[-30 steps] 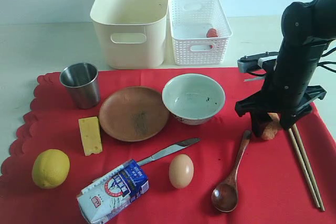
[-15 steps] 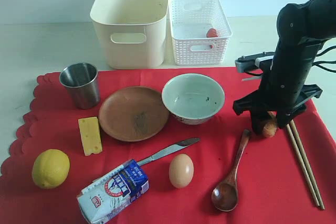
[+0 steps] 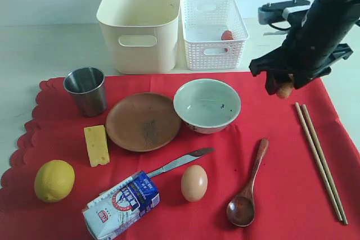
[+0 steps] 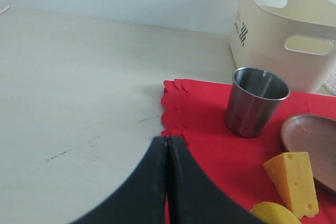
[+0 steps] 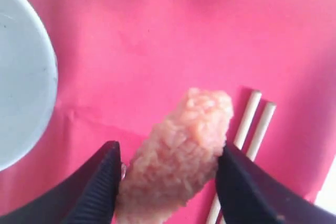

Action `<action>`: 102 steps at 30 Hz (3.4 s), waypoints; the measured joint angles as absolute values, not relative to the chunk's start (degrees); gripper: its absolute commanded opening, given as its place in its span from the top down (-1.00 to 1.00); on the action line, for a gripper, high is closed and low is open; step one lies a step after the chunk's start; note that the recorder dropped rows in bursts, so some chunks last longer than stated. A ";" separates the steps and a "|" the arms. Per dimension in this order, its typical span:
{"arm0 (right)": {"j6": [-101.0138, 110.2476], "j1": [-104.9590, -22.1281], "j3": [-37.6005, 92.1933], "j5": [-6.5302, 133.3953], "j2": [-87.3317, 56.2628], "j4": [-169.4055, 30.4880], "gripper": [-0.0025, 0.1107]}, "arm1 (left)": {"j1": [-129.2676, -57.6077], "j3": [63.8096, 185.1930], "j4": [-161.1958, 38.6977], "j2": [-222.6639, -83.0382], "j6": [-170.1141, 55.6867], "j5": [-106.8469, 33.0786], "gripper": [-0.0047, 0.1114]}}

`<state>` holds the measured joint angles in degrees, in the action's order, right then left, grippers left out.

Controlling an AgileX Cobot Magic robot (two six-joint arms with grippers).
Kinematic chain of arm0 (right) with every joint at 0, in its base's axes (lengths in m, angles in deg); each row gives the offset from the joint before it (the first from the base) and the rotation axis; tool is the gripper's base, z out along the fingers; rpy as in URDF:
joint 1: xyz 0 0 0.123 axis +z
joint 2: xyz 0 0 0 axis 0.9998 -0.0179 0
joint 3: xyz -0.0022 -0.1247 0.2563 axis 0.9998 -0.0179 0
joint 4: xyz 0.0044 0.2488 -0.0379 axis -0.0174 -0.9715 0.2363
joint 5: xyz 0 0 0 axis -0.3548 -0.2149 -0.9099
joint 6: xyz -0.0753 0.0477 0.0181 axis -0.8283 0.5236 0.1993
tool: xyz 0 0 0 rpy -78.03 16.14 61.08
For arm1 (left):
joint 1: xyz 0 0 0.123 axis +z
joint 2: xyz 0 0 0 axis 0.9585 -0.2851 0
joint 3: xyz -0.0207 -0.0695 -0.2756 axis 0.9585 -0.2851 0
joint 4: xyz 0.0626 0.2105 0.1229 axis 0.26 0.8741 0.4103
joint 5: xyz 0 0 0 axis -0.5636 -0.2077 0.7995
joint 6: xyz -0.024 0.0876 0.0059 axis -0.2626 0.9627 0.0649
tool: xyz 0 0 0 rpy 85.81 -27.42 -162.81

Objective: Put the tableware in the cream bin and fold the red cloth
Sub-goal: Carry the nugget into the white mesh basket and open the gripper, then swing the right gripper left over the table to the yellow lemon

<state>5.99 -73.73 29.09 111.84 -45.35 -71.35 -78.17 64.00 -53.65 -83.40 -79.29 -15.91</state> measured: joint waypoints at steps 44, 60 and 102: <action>-9.44 -73.73 64.61 91.20 -72.57 -83.59 0.96 | -78.17 64.00 -53.65 -83.40 -79.29 -15.91 0.92; -10.83 -73.73 73.50 95.31 -81.78 -83.59 0.05 | -78.17 64.00 -53.65 -83.40 -79.29 -15.91 0.92; -10.85 -73.61 73.39 128.05 -60.67 -95.13 -0.32 | -78.17 64.00 -53.65 -83.40 -79.29 -15.91 0.92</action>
